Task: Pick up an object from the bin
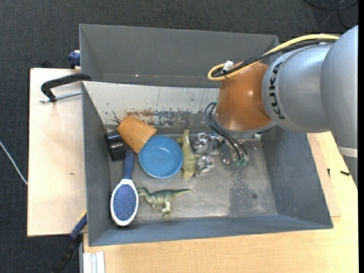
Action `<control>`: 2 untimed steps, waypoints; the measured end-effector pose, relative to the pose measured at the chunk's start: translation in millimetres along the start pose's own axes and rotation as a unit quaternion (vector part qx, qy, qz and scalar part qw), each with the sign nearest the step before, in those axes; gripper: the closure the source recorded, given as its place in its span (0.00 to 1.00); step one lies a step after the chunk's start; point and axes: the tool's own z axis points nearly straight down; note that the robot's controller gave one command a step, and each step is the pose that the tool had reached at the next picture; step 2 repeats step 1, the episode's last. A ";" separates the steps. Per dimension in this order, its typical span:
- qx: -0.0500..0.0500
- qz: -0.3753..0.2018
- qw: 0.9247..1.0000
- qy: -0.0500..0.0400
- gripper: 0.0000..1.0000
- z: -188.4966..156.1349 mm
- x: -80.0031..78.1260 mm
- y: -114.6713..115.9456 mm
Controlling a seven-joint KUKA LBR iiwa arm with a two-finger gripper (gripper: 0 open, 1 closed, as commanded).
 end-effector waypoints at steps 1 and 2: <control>0.001 -0.117 0.993 0.001 1.00 -181.3 62.3 -20.2; 0.001 -0.117 0.993 0.001 1.00 -181.3 62.3 -20.2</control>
Offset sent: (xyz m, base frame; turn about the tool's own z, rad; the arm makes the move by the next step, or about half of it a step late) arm -0.0622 -0.0313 0.1759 -0.2372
